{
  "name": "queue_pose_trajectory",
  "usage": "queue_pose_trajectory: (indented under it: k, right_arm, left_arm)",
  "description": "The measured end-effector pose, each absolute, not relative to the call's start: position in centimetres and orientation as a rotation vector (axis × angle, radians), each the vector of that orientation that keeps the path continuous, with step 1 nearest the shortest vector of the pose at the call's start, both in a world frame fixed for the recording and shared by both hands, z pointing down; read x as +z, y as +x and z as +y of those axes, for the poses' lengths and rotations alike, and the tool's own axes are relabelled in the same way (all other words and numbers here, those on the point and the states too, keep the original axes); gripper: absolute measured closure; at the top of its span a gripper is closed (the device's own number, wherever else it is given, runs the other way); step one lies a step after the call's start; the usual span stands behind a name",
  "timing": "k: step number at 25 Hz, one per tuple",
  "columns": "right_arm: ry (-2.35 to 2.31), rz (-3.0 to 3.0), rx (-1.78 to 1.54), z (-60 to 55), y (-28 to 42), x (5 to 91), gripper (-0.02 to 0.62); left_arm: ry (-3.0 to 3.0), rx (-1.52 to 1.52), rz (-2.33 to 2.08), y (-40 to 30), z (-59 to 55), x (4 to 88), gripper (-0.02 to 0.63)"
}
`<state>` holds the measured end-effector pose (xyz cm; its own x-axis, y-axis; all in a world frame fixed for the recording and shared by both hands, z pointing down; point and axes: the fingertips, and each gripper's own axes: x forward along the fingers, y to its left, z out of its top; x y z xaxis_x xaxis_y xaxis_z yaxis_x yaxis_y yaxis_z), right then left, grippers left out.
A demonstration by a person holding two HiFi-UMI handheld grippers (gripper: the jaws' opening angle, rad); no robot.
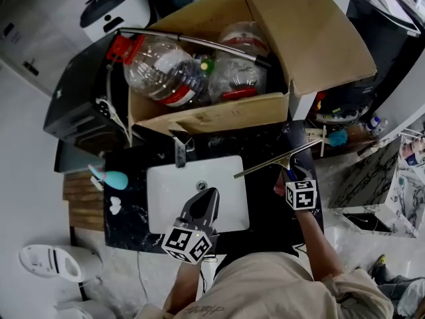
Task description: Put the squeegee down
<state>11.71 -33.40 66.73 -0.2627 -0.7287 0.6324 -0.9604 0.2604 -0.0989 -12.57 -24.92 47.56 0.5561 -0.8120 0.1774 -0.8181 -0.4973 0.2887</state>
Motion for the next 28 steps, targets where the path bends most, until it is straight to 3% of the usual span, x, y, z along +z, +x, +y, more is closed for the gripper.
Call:
queue_pose_trajectory:
  k: [13,28]
  right_arm:
    - [1.488,-2.269,0.589,-29.9,11.3,59.3,0.456]
    - [1.436,-2.548,0.362,-27.2,9.7,46.9,0.538]
  left_arm:
    - [2.498,-0.013,-1.338,-12.4,-24.1,46.1,0.592]
    - [2.620,-0.073,-1.284,-11.2,-24.2,41.9,0.592]
